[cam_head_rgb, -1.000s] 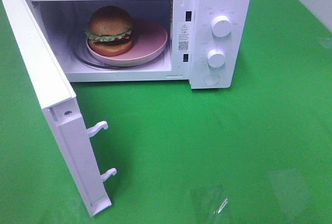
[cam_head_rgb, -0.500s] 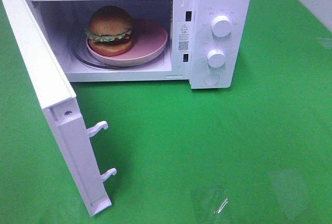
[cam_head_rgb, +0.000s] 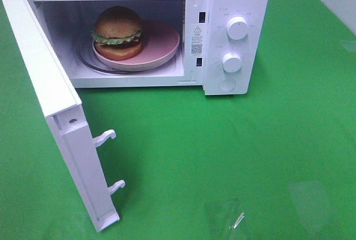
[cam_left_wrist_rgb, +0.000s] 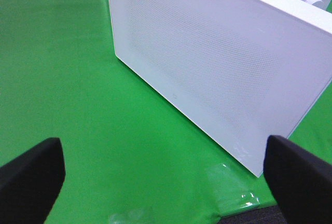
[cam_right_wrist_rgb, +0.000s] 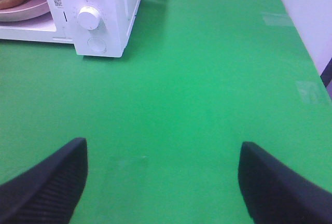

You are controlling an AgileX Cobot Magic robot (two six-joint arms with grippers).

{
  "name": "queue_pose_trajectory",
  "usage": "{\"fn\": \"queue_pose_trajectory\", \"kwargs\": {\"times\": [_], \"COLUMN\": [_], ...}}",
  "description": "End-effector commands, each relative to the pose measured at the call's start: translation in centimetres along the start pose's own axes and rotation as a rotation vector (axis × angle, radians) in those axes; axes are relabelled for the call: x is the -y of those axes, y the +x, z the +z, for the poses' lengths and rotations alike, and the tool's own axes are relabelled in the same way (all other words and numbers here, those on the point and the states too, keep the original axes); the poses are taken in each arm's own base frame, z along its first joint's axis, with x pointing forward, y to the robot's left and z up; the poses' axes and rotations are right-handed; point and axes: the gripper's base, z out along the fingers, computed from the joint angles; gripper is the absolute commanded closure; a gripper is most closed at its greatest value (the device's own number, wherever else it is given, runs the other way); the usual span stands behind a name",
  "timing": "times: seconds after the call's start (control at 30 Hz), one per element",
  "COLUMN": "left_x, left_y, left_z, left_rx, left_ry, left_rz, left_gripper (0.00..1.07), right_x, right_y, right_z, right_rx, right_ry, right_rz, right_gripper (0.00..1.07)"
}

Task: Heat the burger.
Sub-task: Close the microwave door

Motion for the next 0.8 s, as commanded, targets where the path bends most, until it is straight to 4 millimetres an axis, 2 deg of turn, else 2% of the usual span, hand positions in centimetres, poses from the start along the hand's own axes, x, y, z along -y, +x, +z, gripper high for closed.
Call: {"fn": "queue_pose_trajectory", "kwargs": {"times": [0.03,0.8], "left_x": [-0.03,-0.04], "left_y": [-0.02,-0.25], "left_z": [0.05,-0.08], "left_rx": [0.011,0.029], "left_ry": [0.002,-0.002], "left_rz": [0.003,-0.014], "left_gripper": [0.09,0.09], "right_x": [-0.04,-0.04], "right_y": [0.09,0.09], "right_z": [-0.38,-0.38], "right_rx": [0.037,0.037], "right_ry": [0.002,0.002], "right_rz": [0.01,0.01], "right_gripper": [0.32,0.32]}}
